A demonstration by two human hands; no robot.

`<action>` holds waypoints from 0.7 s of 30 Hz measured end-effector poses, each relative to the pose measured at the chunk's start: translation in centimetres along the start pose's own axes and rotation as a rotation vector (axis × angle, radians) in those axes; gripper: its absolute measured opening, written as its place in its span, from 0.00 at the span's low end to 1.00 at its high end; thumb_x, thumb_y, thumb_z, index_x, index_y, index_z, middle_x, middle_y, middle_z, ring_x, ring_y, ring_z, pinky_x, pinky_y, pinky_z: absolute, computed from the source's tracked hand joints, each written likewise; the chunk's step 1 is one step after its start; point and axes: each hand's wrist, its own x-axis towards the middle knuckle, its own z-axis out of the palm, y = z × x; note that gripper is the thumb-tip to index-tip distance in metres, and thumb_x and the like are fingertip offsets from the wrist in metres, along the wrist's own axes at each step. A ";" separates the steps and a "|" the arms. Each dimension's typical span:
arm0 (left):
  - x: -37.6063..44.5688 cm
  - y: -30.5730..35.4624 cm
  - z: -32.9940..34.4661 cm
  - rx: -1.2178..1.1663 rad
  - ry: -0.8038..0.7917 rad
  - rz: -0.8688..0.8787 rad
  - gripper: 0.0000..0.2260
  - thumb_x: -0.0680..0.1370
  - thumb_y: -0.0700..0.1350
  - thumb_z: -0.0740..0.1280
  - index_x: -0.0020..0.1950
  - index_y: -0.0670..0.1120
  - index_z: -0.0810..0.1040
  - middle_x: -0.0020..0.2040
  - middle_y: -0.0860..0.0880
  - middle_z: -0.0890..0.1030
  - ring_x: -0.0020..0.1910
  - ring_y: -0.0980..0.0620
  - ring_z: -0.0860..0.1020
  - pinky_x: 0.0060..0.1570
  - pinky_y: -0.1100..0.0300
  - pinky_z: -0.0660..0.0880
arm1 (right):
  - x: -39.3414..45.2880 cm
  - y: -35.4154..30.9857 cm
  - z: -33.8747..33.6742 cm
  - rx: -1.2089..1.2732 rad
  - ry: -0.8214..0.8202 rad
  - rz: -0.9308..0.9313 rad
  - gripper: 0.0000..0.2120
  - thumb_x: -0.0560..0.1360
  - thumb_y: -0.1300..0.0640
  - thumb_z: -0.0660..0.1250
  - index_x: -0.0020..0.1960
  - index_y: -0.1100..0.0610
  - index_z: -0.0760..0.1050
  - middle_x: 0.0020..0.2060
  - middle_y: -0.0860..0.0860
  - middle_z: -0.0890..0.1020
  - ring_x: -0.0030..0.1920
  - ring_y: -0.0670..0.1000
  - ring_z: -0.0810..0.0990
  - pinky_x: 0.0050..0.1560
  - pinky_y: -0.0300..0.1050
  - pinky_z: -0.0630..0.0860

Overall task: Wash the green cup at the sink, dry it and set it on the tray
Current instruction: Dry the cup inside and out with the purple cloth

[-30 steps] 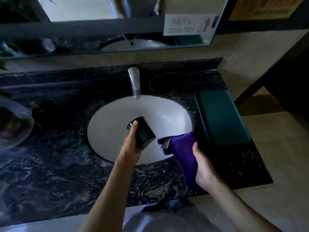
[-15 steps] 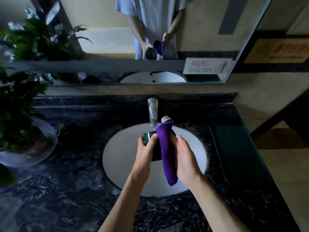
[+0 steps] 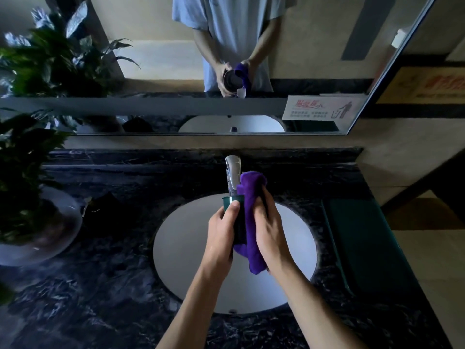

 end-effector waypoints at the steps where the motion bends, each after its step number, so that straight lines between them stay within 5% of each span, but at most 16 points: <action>1: -0.1 -0.1 -0.1 -0.015 0.001 0.017 0.17 0.81 0.51 0.64 0.47 0.37 0.80 0.38 0.46 0.83 0.39 0.48 0.81 0.39 0.55 0.78 | 0.2 -0.1 -0.1 0.041 0.041 0.023 0.15 0.86 0.55 0.54 0.66 0.45 0.76 0.57 0.45 0.85 0.59 0.47 0.83 0.58 0.40 0.78; 4: -0.2 -0.3 0.1 -0.052 0.041 0.018 0.20 0.76 0.55 0.64 0.54 0.40 0.82 0.47 0.43 0.86 0.47 0.48 0.83 0.49 0.51 0.80 | 0.5 -0.1 -0.1 0.164 0.080 0.113 0.15 0.87 0.52 0.54 0.64 0.44 0.78 0.59 0.44 0.86 0.61 0.47 0.83 0.63 0.44 0.77; 7: -0.1 -0.4 0.3 -0.067 0.044 -0.012 0.25 0.76 0.59 0.64 0.57 0.38 0.79 0.49 0.41 0.85 0.47 0.47 0.83 0.48 0.51 0.80 | 0.1 -0.2 0.4 0.112 0.045 0.071 0.15 0.85 0.52 0.57 0.61 0.36 0.78 0.61 0.49 0.84 0.60 0.49 0.83 0.61 0.44 0.79; 10: 0.0 -0.2 0.0 -0.097 0.001 -0.040 0.31 0.75 0.64 0.66 0.57 0.36 0.77 0.47 0.41 0.83 0.46 0.46 0.82 0.48 0.48 0.79 | -0.6 -0.4 1.0 -0.052 -0.058 -0.067 0.21 0.81 0.52 0.61 0.68 0.31 0.68 0.69 0.44 0.78 0.68 0.41 0.76 0.66 0.36 0.73; 13: 0.0 0.0 -0.1 -0.153 -0.010 -0.066 0.35 0.73 0.67 0.68 0.60 0.35 0.78 0.50 0.39 0.83 0.49 0.43 0.81 0.52 0.45 0.77 | -0.6 -0.1 1.0 -0.099 -0.070 -0.120 0.23 0.82 0.51 0.62 0.73 0.33 0.65 0.72 0.42 0.74 0.71 0.40 0.73 0.69 0.36 0.70; 16: -0.2 -0.1 -0.1 -0.181 -0.013 -0.039 0.30 0.74 0.64 0.68 0.60 0.39 0.83 0.55 0.35 0.85 0.53 0.42 0.83 0.57 0.45 0.77 | 0.0 -0.3 0.8 -0.073 0.043 -0.043 0.16 0.86 0.52 0.56 0.71 0.42 0.72 0.61 0.43 0.83 0.61 0.41 0.81 0.59 0.36 0.76; 18: 0.1 -0.2 -0.2 -0.128 -0.014 -0.012 0.27 0.74 0.64 0.67 0.60 0.43 0.84 0.58 0.36 0.86 0.56 0.43 0.84 0.58 0.46 0.79 | 0.5 -0.1 0.6 0.046 0.108 0.037 0.15 0.86 0.49 0.54 0.66 0.47 0.77 0.55 0.46 0.86 0.57 0.46 0.83 0.54 0.36 0.77; 21: 1.2 -0.6 -0.4 -0.081 0.030 -0.014 0.32 0.75 0.70 0.67 0.64 0.45 0.82 0.66 0.34 0.80 0.64 0.40 0.82 0.65 0.41 0.79 | 0.5 0.2 0.3 0.229 0.014 0.109 0.22 0.81 0.41 0.60 0.69 0.51 0.76 0.60 0.50 0.85 0.60 0.51 0.83 0.55 0.42 0.80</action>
